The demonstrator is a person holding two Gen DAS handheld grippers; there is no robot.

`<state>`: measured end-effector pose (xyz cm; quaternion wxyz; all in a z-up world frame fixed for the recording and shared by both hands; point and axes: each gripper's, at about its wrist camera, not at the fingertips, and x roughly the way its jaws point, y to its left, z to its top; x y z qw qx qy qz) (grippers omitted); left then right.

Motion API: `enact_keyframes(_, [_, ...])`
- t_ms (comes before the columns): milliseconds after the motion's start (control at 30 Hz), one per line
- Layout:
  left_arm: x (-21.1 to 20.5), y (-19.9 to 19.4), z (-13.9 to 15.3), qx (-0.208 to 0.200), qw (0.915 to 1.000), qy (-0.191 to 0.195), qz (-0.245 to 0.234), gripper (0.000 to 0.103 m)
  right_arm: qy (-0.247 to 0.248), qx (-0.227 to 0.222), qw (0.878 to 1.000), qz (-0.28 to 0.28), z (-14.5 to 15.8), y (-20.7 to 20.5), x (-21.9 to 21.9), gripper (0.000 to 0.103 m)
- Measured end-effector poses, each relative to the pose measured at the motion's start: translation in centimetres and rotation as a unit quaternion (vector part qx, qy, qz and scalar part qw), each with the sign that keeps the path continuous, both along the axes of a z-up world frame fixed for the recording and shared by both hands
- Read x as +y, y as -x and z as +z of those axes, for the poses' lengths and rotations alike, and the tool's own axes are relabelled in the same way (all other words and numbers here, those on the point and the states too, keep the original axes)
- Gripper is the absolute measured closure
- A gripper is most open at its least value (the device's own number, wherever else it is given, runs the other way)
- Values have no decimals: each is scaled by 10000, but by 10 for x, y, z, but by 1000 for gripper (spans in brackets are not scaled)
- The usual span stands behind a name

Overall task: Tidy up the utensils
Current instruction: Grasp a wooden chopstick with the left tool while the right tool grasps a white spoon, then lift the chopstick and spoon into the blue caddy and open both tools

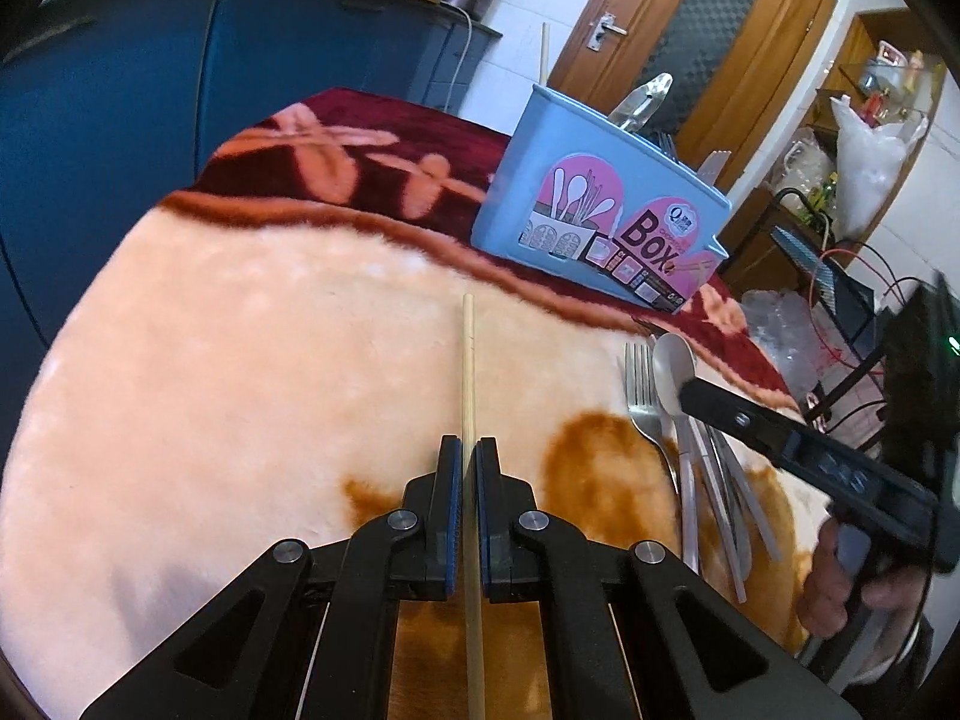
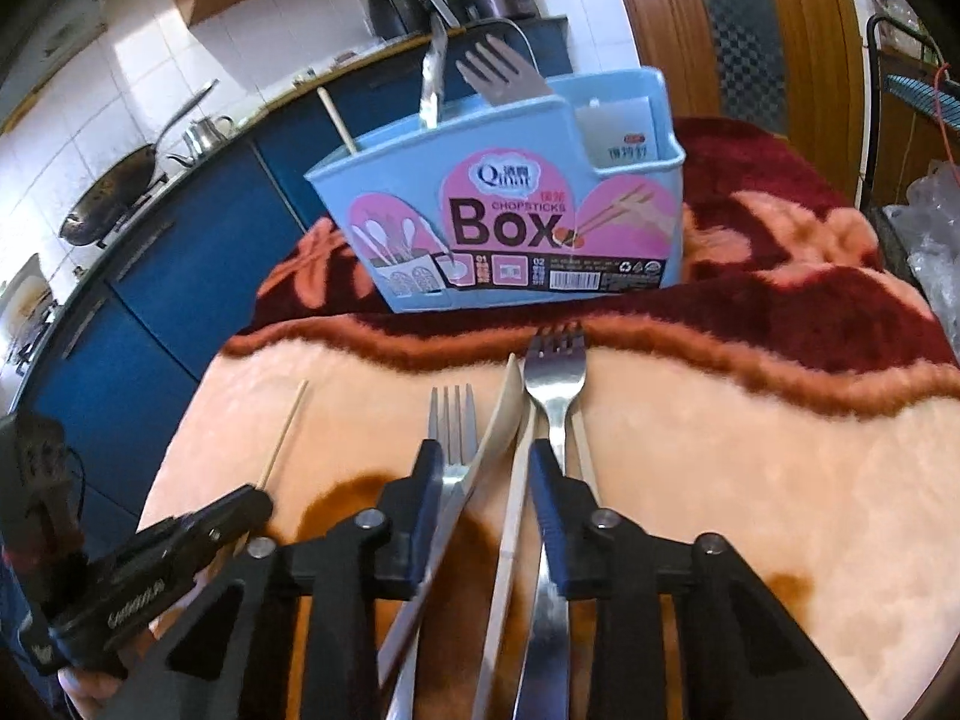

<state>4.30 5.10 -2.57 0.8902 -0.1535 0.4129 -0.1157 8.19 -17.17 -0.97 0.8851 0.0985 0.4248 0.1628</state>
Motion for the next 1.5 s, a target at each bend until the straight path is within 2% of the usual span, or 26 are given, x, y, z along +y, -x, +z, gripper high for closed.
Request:
enact_keyframes(167, [1,-4,-2,71,9999,53,-144,99,113,234,9996,-98,-2,-15,0,87])
enact_keyframes(367, [-3,-14,1,217,9990,-140,-356,98,-203,273,9993,-121,-2,-13,-11,95])
enact_keyframes(567, [-4,-30,3,402,9974,-232,-553,98,-525,-114,9985,58,11,4,-14,97])
enact_keyframes(767, [7,-41,2,582,9965,271,-529,99,-709,-634,9954,94,27,21,-21,97])
enact_keyframes(933, [5,-35,15,271,9972,459,-520,99,-840,-982,9916,-8,35,30,-32,97])
enact_keyframes(1033, [-3,-29,32,-76,9972,463,-574,99,-935,-1132,9891,-82,39,32,-36,97])
enact_keyframes(1267, [-20,-26,79,-1111,9922,194,-531,99,-1058,-1512,9826,-225,48,38,-49,97])
enact_keyframes(1400, [-28,-38,97,-1490,9882,-62,-353,99,-1149,-1678,9788,-261,53,39,-56,97])
enact_keyframes(1500, [-32,-50,107,-1714,9849,-54,-233,99,-1214,-1777,9762,-278,55,38,-61,97])
